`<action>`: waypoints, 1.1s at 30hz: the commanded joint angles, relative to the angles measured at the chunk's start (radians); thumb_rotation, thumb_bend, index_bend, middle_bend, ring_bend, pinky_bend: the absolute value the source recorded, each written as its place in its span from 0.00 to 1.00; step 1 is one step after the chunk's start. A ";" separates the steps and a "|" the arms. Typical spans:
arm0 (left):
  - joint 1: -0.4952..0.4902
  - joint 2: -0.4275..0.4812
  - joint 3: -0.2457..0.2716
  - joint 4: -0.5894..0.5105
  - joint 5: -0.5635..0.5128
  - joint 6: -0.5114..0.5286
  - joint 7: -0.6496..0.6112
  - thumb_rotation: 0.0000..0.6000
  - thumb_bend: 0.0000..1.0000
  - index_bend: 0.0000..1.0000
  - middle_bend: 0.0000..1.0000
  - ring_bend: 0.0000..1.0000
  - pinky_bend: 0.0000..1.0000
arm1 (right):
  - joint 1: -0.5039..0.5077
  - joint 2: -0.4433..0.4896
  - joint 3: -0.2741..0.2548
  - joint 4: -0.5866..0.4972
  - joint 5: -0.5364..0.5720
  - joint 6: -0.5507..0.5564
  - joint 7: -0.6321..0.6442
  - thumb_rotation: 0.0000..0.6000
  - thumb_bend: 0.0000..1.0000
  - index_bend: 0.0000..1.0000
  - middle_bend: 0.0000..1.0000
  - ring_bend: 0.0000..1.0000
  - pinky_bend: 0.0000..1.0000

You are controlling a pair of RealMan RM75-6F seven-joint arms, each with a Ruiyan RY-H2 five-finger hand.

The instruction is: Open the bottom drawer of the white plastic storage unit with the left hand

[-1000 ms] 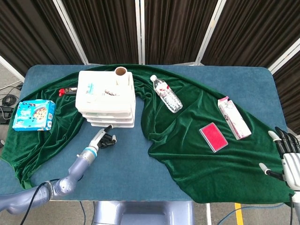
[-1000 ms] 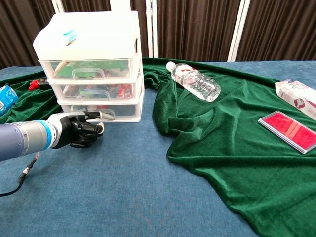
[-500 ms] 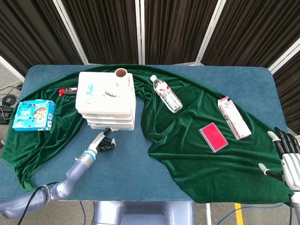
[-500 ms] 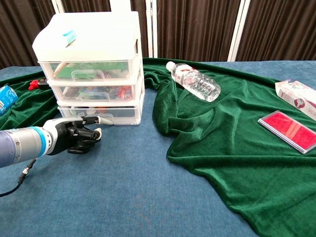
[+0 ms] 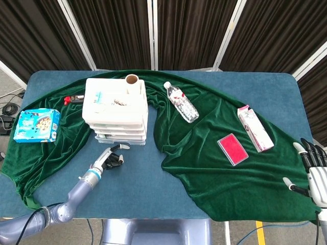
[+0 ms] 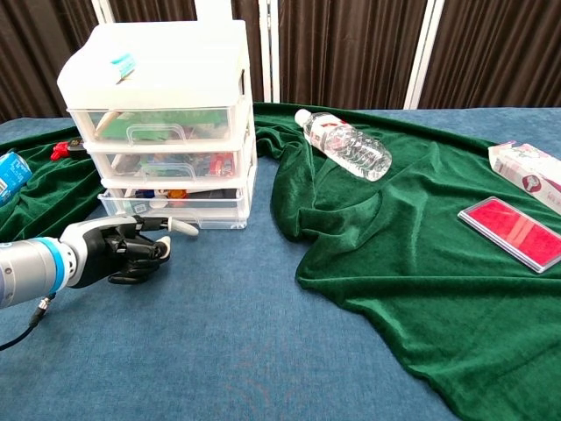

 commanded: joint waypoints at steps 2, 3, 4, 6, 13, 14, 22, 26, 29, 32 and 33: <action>0.016 -0.003 -0.006 0.008 0.027 0.035 -0.016 1.00 0.76 0.22 0.90 0.87 0.83 | 0.000 0.000 0.001 0.000 -0.001 0.002 0.002 1.00 0.08 0.11 0.00 0.00 0.00; 0.023 -0.008 -0.008 0.010 0.048 0.060 -0.021 1.00 0.76 0.20 0.90 0.87 0.83 | -0.001 -0.002 0.002 0.002 -0.004 0.007 0.003 1.00 0.08 0.11 0.00 0.00 0.00; 0.030 -0.013 -0.008 0.012 0.069 0.079 -0.027 1.00 0.76 0.18 0.90 0.87 0.83 | -0.001 -0.004 0.003 0.004 -0.005 0.010 0.003 1.00 0.08 0.11 0.00 0.00 0.00; 0.046 -0.022 -0.001 0.015 0.132 0.127 -0.043 1.00 0.76 0.17 0.90 0.87 0.83 | -0.002 -0.006 0.004 0.006 -0.007 0.014 0.004 1.00 0.08 0.11 0.00 0.00 0.00; 0.090 -0.028 0.078 0.016 0.331 0.273 -0.056 1.00 0.76 0.18 0.90 0.87 0.83 | -0.003 -0.006 0.005 0.006 -0.005 0.016 0.007 1.00 0.08 0.11 0.00 0.00 0.00; 0.094 -0.028 0.086 0.014 0.347 0.289 -0.055 1.00 0.76 0.18 0.90 0.87 0.83 | -0.003 -0.006 0.004 0.006 -0.007 0.017 0.007 1.00 0.08 0.11 0.00 0.00 0.00; 0.102 -0.041 0.087 0.016 0.307 0.390 0.167 1.00 0.78 0.19 0.90 0.87 0.83 | -0.003 -0.008 0.002 0.003 -0.011 0.015 0.001 1.00 0.08 0.11 0.00 0.00 0.00; 0.087 -0.062 0.060 -0.035 0.176 0.436 0.440 1.00 0.78 0.20 0.90 0.87 0.83 | -0.002 -0.008 0.002 0.003 -0.008 0.011 0.000 1.00 0.09 0.11 0.00 0.00 0.00; 0.063 -0.068 0.046 -0.068 0.084 0.458 0.613 1.00 0.78 0.20 0.90 0.87 0.83 | -0.001 -0.007 0.002 0.003 -0.005 0.008 0.003 1.00 0.09 0.11 0.00 0.00 0.00; 0.051 -0.086 0.038 -0.081 0.040 0.504 0.714 1.00 0.78 0.20 0.90 0.87 0.83 | -0.001 -0.005 0.003 0.003 -0.004 0.007 0.006 1.00 0.09 0.11 0.00 0.00 0.00; 0.048 -0.092 0.037 -0.082 0.030 0.518 0.739 1.00 0.78 0.20 0.90 0.87 0.83 | -0.001 -0.005 0.003 0.004 -0.004 0.007 0.007 1.00 0.09 0.11 0.00 0.00 0.00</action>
